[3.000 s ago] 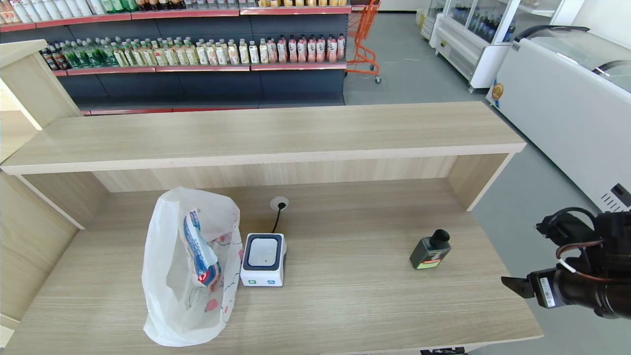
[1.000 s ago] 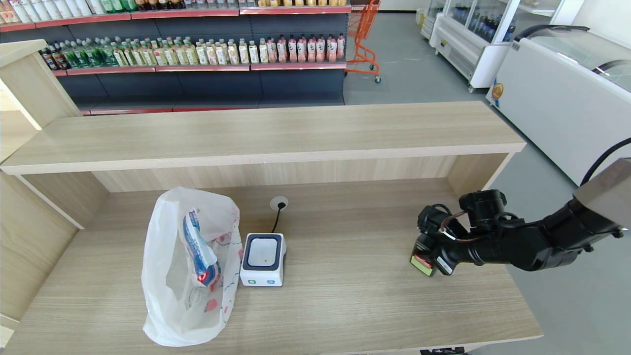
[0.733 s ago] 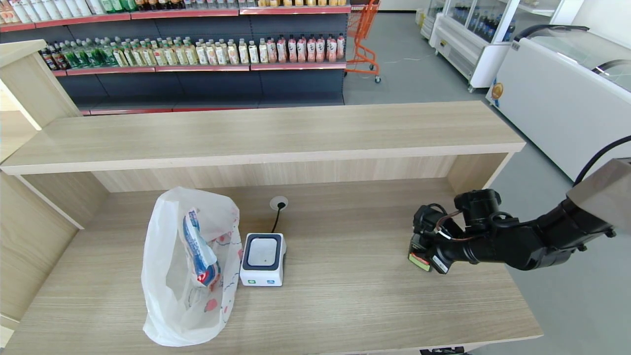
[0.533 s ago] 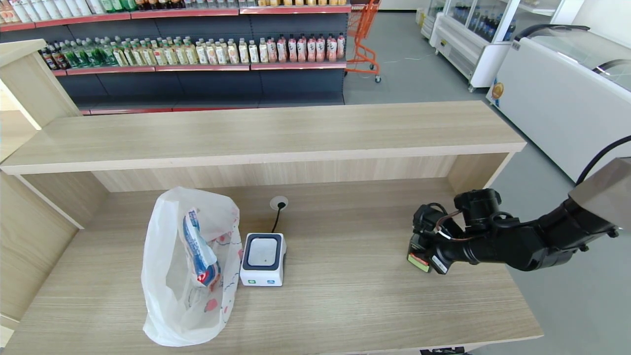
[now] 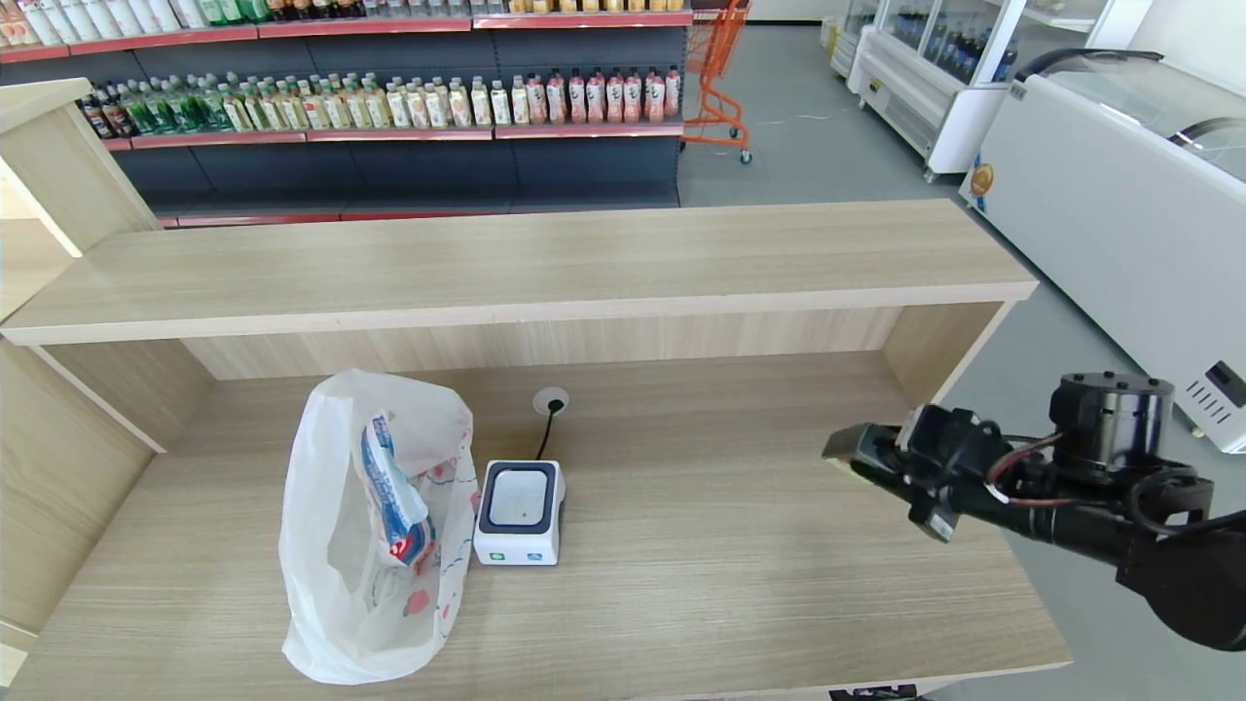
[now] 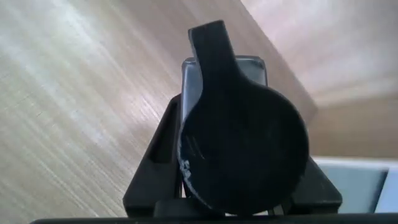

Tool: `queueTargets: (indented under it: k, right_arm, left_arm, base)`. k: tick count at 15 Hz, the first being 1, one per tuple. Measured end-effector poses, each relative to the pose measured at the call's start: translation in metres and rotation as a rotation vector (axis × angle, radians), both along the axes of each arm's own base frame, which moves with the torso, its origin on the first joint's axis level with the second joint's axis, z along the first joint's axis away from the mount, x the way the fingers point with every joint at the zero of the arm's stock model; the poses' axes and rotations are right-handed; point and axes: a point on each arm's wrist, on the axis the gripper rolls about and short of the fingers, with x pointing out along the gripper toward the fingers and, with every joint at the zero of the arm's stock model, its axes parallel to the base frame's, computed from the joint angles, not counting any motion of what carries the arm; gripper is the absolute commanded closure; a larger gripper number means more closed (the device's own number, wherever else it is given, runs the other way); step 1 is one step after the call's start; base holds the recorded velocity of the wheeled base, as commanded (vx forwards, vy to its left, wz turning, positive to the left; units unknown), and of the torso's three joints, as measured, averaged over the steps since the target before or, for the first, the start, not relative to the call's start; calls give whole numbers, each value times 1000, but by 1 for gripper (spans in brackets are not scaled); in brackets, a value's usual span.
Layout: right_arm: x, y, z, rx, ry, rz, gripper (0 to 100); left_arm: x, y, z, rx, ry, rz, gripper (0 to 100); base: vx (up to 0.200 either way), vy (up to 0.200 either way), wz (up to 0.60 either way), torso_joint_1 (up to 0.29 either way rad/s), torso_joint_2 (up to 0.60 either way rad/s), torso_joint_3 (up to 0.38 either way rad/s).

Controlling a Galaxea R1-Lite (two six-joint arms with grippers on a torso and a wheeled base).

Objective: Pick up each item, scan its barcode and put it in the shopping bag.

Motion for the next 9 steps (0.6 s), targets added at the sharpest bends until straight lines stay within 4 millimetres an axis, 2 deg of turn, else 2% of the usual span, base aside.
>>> queueTargets:
  k: [2,5,7,9]
  right_arm:
    - [-13,7,0,-143,-146,303,100]
    - [-30,17,-11,-473,-457,711,100]
    - [-42,25,-18,-565,-584,905,100]
    - [-53,47,-18,-572,-685,1046,100]
  left_arm:
    - [0,0,0,0,0,0,0]
    - [0,0,0,0,0,0,0]
    - [0,0,0,0,0,0,0]
    - [0,0,0,0,0,0,0]
  base:
    - [0,0,0,0,0,0]
    - [0,0,0,0,0,0]
    - [0,0,0,0,0,0]
    - [0,0,0,0,0,0]
